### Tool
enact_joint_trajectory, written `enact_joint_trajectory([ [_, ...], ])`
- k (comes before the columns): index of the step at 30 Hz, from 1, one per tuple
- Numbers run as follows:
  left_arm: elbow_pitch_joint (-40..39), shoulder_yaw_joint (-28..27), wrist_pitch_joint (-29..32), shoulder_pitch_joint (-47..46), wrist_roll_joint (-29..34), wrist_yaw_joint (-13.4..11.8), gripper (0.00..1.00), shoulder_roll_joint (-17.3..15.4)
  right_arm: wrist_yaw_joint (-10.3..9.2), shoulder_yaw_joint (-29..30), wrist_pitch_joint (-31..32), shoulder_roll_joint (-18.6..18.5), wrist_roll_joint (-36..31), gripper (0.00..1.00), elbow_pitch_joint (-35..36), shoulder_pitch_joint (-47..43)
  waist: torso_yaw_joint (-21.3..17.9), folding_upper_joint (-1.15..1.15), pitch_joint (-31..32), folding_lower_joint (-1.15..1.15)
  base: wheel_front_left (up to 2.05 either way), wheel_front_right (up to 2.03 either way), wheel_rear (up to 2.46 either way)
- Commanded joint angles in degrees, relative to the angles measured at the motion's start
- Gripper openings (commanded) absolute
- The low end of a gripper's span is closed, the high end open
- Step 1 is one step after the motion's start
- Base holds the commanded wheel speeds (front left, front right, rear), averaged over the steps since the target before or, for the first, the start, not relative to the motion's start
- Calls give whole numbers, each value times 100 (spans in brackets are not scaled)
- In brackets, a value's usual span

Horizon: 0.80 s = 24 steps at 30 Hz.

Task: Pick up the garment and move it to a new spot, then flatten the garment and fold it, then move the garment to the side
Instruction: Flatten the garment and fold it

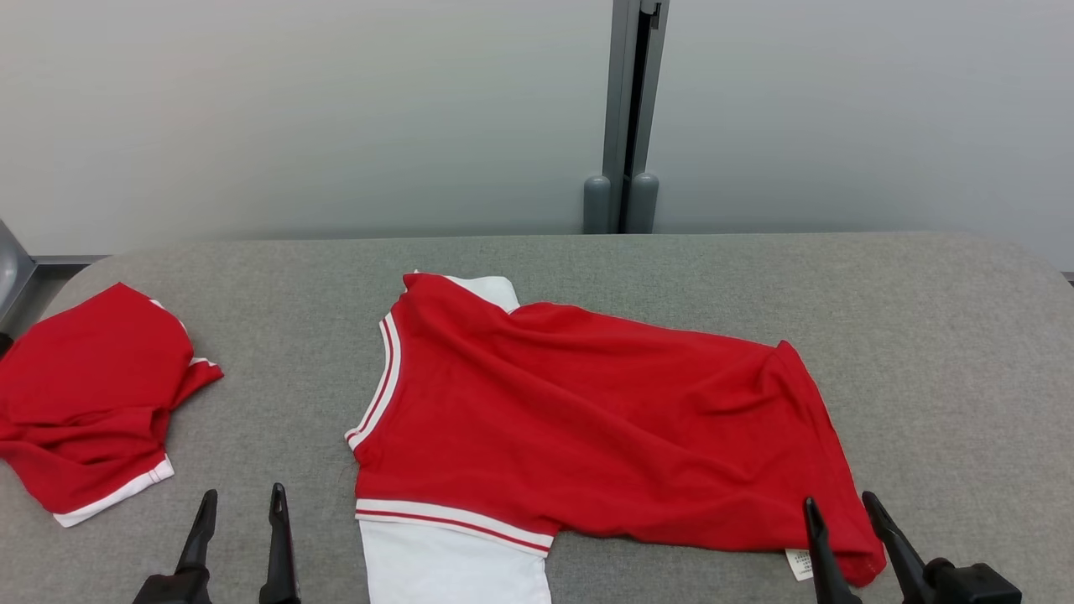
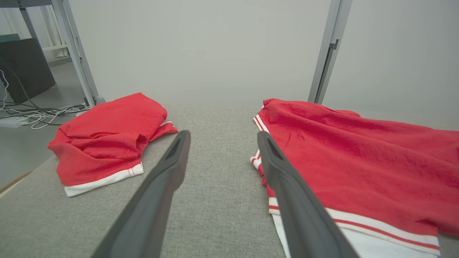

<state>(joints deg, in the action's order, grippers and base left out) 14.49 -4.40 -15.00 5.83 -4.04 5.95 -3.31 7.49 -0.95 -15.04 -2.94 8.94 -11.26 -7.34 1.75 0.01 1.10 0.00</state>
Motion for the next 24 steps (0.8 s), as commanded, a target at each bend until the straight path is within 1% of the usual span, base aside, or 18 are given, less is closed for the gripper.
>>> enact_joint_trajectory([
  [1, -1, 4, -25, -58, 0, 13, 100, -31, 2, 16, -23, 4, -26, 100, 0, 12, -1, -1, -3, 0, 0, 0, 0],
  [12, -13, -38, -25, -49, 26, -40, 100, -31, 2, 22, -23, 4, 41, 100, -28, 14, -9, -1, -13, 0, 0, 0, 0],
  [24, 12, -91, -25, -51, 51, -28, 100, -33, 2, 7, -23, 4, 79, 100, -79, 32, -16, -1, 1, 0, 0, 0, 0],
])
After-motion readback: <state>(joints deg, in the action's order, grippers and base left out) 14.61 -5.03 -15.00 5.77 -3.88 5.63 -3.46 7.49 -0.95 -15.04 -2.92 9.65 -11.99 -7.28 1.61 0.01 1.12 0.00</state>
